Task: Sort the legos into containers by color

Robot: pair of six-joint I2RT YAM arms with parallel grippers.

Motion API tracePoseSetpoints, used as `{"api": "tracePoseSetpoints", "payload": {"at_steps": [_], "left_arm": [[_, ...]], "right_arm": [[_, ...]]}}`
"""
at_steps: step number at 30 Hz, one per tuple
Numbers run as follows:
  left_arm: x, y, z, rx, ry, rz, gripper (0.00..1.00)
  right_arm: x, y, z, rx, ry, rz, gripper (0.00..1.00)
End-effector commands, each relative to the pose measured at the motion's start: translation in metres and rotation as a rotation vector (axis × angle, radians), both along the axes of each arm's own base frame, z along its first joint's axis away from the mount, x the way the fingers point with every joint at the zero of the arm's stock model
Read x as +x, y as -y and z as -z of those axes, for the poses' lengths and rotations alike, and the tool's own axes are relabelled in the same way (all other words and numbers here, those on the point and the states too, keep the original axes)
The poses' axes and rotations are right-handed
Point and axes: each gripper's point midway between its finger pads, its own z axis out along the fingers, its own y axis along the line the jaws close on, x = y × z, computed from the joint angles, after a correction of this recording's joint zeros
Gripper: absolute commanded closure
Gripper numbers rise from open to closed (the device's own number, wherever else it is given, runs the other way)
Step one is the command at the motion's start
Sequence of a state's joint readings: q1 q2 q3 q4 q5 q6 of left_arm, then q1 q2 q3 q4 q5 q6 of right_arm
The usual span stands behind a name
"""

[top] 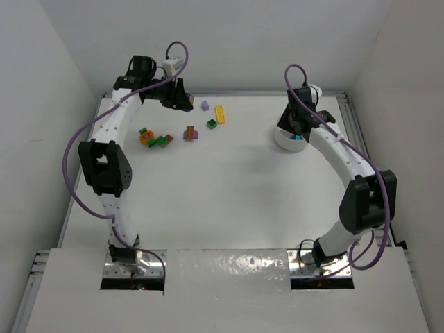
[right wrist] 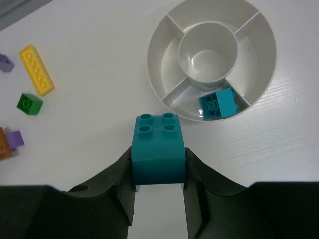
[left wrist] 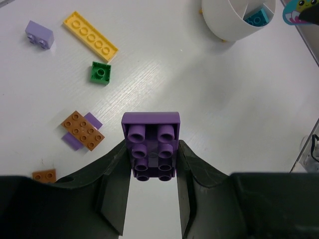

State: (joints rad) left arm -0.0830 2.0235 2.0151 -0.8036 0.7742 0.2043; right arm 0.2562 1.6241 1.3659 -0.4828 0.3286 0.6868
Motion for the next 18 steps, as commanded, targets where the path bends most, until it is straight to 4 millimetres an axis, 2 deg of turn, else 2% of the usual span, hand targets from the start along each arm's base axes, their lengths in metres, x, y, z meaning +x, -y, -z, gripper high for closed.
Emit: {"api": "tracePoseSetpoints", "payload": {"at_steps": [1,5,11,18], "left_arm": [[0.001,-0.004,-0.022,-0.019,0.066,-0.004,1.0],[0.002,-0.006,-0.021,-0.021,0.063,-0.011,1.0],[0.002,-0.01,-0.021,-0.022,0.066,-0.019,1.0],[0.003,-0.012,-0.019,-0.021,0.064,-0.023,1.0]], "right_arm": [[0.005,0.017,-0.006,0.051,0.045,0.156,1.0],[0.008,0.016,0.006,0.057,0.015,0.166,1.0],[0.007,0.028,0.034,0.109,-0.022,0.244,1.0],[0.023,0.027,0.037,0.138,0.011,0.274,1.0]]}}
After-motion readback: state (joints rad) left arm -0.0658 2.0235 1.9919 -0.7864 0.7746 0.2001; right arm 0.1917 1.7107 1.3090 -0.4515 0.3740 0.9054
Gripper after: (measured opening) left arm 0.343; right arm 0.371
